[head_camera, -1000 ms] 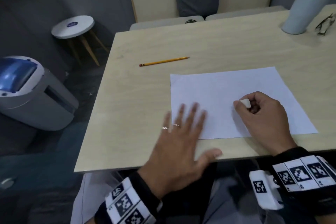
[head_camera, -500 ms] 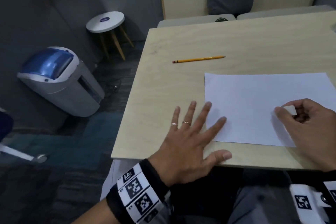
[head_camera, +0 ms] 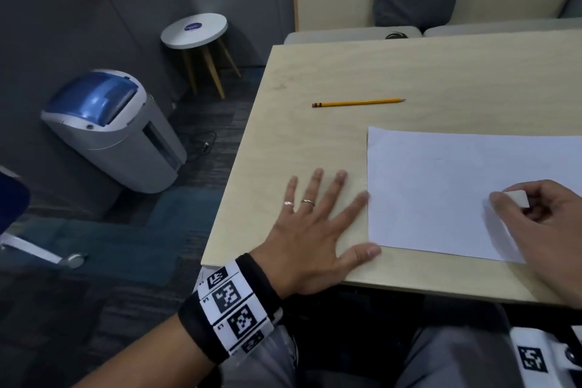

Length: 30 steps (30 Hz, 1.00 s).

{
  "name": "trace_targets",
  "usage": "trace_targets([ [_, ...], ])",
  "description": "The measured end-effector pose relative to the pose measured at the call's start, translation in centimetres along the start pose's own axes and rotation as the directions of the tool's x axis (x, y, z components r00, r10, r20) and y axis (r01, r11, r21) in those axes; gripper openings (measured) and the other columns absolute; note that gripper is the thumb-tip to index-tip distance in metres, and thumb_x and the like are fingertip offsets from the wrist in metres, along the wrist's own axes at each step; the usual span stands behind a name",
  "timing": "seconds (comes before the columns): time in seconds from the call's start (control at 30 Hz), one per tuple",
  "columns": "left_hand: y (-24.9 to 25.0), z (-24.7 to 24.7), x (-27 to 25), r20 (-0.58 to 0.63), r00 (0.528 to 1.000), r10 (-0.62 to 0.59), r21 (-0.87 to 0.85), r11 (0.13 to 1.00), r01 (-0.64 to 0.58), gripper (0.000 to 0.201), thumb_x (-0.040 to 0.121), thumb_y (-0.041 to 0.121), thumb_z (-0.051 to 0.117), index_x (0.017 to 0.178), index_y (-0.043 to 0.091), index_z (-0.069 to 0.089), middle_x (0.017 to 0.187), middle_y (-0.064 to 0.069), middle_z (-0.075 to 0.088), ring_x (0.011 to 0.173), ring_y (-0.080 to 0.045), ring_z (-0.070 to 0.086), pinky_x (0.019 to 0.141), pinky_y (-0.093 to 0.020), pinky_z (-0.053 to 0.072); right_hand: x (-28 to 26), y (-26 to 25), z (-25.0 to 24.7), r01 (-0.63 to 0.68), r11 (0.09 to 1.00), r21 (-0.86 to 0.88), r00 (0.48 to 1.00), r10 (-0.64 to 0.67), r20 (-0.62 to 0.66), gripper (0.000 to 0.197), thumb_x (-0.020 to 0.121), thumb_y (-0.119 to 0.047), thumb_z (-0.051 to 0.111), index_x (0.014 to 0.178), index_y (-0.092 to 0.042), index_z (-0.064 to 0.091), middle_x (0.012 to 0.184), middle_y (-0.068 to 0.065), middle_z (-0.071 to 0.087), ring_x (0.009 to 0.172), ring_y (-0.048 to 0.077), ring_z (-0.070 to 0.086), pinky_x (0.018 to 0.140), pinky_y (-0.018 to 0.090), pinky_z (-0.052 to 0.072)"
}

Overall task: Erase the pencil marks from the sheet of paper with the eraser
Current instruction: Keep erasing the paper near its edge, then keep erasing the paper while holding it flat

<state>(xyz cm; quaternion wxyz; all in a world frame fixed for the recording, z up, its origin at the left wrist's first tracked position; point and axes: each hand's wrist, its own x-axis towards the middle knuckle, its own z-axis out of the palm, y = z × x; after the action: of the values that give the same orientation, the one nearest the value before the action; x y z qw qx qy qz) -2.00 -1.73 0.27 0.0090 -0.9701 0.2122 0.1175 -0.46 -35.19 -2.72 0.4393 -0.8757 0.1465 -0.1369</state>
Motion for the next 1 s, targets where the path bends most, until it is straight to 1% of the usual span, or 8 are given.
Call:
trace_targets([
  [0.1,-0.8,-0.4,0.3,-0.012,0.984,-0.175,0.0,0.985,0.175,0.096,0.091,0.087,0.0,0.165,0.028,-0.02,0.167,-0.005,-0.039,0.152,-0.03,-0.04,0.122,-0.062,-0.021,-0.3,-1.2,0.0,0.009,1.0,-0.006,1.0,-0.009,0.006,0.014,0.094,-0.049,0.074,0.101,-0.039,0.068,0.079,-0.014,0.071,0.078,0.022,0.068,0.071,0.032,0.05],
  [0.23,-0.1,-0.8,-0.2,-0.022,0.999,-0.041,-0.028,0.999,0.041,0.09,0.096,0.085,0.006,0.166,0.033,-0.015,0.167,0.0,-0.04,0.154,-0.028,-0.037,0.122,-0.062,-0.019,-0.3,-1.3,0.1,0.01,1.0,-0.019,1.0,-0.01,0.014,0.017,0.094,-0.043,0.074,0.093,-0.027,0.071,0.079,-0.02,0.07,0.075,0.017,0.068,0.068,0.018,0.047],
  [0.37,0.9,-0.5,0.0,-0.041,0.99,-0.133,-0.031,0.991,0.132,0.098,0.096,0.083,0.003,0.167,0.017,-0.011,0.168,-0.006,-0.038,0.156,-0.029,-0.032,0.123,-0.063,-0.017,-0.2,-1.0,-0.1,0.029,1.0,-0.005,1.0,-0.029,0.007,0.015,0.095,-0.038,0.076,0.091,-0.024,0.071,0.077,-0.019,0.069,0.071,0.007,0.063,0.063,0.008,0.042],
  [0.53,3.9,0.3,0.3,-0.168,0.976,0.136,-0.14,0.977,-0.16,0.085,0.106,0.072,0.016,0.169,0.018,-0.003,0.173,0.0,-0.027,0.159,-0.018,-0.024,0.128,-0.053,-0.01,-0.1,-1.2,-0.3,0.043,0.991,0.129,0.999,-0.042,-0.01,0.008,0.099,-0.026,0.074,0.093,-0.021,0.074,0.072,-0.021,0.068,0.063,0.002,0.058,0.061,0.006,0.042],
  [0.6,5.2,1.0,0.4,-0.193,0.952,0.238,-0.124,0.956,-0.265,0.081,0.107,0.069,0.016,0.169,0.019,0.003,0.176,0.002,-0.017,0.161,-0.015,-0.016,0.13,-0.05,-0.004,0.0,-1.2,-0.4,0.042,0.981,0.19,0.999,-0.037,-0.03,0.01,0.101,-0.023,0.07,0.093,-0.02,0.073,0.067,-0.022,0.064,0.062,0.004,0.055,0.064,0.011,0.045],
  [0.7,6.0,1.9,0.6,-0.192,0.948,0.253,-0.105,0.955,-0.276,0.08,0.107,0.07,0.01,0.169,0.02,0.01,0.177,0.004,-0.003,0.163,-0.016,-0.006,0.13,-0.05,0.006,0.0,-1.0,-0.6,0.004,0.96,0.281,0.999,0.01,-0.048,0.016,0.103,-0.021,0.063,0.089,-0.021,0.069,0.068,-0.007,0.058,0.064,0.016,0.051,0.068,0.037,0.047],
  [0.9,6.0,2.1,0.6,-0.204,0.949,0.24,-0.102,0.959,-0.265,0.074,0.109,0.066,0.013,0.168,0.023,0.018,0.177,0.005,0.004,0.163,-0.015,0.001,0.13,-0.047,0.011,-0.3,-1.6,-0.9,0.007,0.901,0.434,0.997,0.028,-0.075,0.005,0.107,-0.007,0.054,0.106,-0.01,0.058,0.085,0.005,0.077,0.077,0.022,0.071,0.062,0.029,0.053],
  [1.0,6.2,2.1,0.7,-0.203,0.954,0.221,-0.118,0.962,-0.247,0.072,0.109,0.065,0.014,0.168,0.023,0.022,0.177,0.007,0.007,0.163,-0.014,0.002,0.13,-0.046,0.013,-0.5,-1.9,-0.6,0.031,0.901,0.432,0.998,-0.007,-0.057,0.006,0.107,-0.004,0.057,0.107,-0.01,0.055,0.081,0.01,0.073,0.068,0.025,0.067,0.06,0.03,0.053],
])
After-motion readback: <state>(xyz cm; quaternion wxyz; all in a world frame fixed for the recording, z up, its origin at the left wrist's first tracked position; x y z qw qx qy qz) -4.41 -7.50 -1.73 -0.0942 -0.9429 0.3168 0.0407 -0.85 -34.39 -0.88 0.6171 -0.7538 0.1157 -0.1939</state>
